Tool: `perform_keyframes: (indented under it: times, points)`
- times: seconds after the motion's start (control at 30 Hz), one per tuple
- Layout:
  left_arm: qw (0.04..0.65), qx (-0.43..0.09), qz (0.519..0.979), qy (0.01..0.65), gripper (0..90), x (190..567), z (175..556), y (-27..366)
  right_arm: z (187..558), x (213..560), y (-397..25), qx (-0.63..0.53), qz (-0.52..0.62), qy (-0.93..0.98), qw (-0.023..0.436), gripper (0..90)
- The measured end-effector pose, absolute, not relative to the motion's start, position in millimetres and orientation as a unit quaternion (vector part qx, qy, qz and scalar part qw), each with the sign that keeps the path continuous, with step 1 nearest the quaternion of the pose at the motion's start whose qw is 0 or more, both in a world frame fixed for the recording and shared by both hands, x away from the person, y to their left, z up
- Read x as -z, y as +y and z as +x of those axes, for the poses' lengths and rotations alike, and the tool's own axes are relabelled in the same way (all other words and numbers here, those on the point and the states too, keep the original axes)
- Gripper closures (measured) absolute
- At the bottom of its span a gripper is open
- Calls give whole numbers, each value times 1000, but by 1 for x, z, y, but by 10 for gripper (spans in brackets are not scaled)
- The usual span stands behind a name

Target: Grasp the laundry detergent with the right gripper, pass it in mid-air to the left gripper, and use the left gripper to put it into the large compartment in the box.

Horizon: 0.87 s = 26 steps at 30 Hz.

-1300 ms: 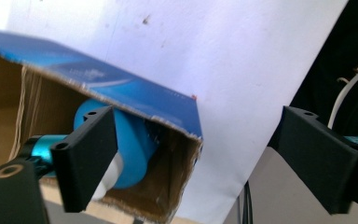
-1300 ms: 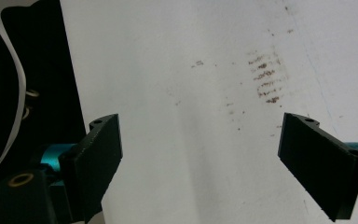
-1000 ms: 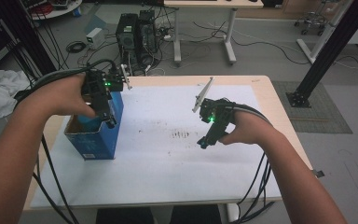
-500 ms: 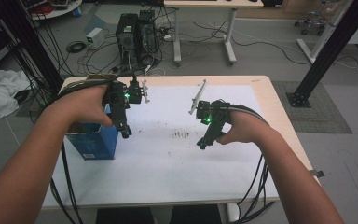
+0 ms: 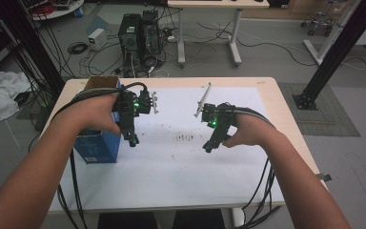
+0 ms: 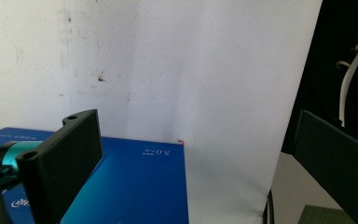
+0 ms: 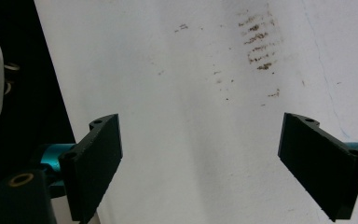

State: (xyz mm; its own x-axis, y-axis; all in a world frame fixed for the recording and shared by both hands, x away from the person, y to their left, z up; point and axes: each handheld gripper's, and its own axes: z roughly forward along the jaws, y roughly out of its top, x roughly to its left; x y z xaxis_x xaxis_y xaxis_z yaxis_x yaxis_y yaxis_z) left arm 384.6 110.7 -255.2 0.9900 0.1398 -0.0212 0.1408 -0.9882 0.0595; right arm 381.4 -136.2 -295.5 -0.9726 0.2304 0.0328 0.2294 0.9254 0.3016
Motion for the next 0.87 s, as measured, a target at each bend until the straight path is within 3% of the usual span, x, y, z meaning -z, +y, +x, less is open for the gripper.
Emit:
perform_keyframes:
  times: [0.87]
  points:
    - [39,11,996,78,17,259,385,118,381,295,-137,-157,121,980,8,128]
